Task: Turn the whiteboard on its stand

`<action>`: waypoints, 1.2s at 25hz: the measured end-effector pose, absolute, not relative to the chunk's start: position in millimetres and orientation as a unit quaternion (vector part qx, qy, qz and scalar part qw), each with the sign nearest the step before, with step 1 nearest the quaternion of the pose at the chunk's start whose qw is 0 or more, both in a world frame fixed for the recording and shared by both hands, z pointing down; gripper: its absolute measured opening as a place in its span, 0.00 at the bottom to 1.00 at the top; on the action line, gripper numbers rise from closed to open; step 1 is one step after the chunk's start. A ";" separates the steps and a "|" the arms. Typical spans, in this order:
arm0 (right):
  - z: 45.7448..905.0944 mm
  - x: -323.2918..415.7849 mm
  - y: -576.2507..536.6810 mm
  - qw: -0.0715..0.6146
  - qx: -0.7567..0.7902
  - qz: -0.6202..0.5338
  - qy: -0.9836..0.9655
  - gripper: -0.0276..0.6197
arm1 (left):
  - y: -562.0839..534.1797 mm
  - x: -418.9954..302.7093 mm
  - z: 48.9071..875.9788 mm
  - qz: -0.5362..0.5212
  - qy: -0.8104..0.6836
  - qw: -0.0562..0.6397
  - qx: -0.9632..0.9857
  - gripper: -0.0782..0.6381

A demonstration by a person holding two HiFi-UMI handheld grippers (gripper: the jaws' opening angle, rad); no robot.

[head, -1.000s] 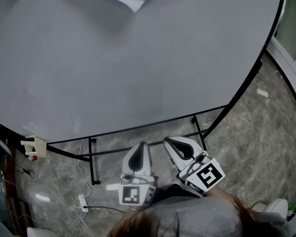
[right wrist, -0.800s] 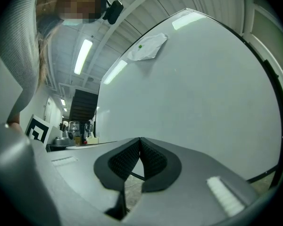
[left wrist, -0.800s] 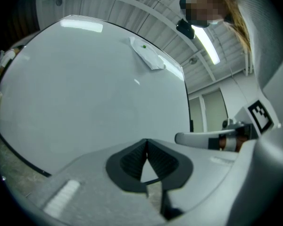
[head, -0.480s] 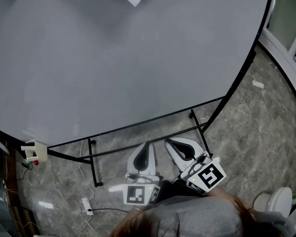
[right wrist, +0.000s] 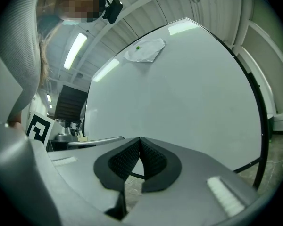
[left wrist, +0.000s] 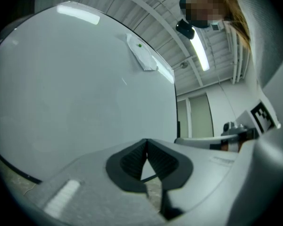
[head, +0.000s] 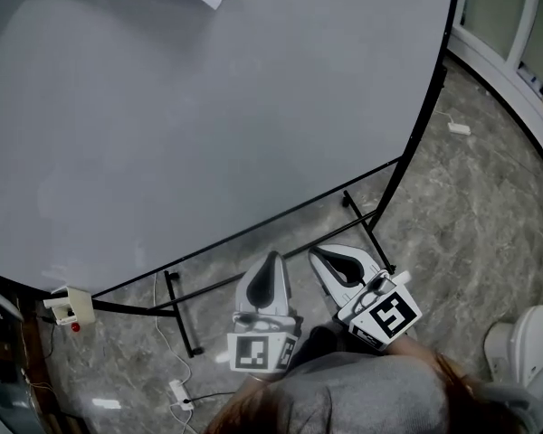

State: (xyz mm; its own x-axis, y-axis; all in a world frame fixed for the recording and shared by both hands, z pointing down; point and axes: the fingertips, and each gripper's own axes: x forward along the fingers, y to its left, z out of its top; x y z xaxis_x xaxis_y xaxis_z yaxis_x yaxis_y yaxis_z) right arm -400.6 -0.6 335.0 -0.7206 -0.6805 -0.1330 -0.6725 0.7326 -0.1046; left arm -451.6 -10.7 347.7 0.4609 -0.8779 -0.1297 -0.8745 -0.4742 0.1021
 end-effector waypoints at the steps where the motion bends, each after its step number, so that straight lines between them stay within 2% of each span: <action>1: 334.7 -397.2 -1.6 0.083 -0.367 -0.025 0.926 0.03 | -11.3 -448.2 347.2 -0.082 -0.511 0.010 0.856 0.10; 9: 346.8 -356.5 -17.2 0.083 -0.347 -0.042 0.933 0.03 | -33.0 -402.4 355.2 -0.074 -0.524 0.007 0.849 0.10; 21: 347.1 -191.7 -69.9 0.062 -0.348 -0.050 0.934 0.03 | -82.7 -244.2 351.2 -0.098 -0.529 0.017 0.843 0.10; 30: 341.9 -120.5 -100.6 0.043 -0.312 -0.047 0.948 0.04 | -105.5 -179.0 343.5 -0.102 -0.567 0.013 0.817 0.10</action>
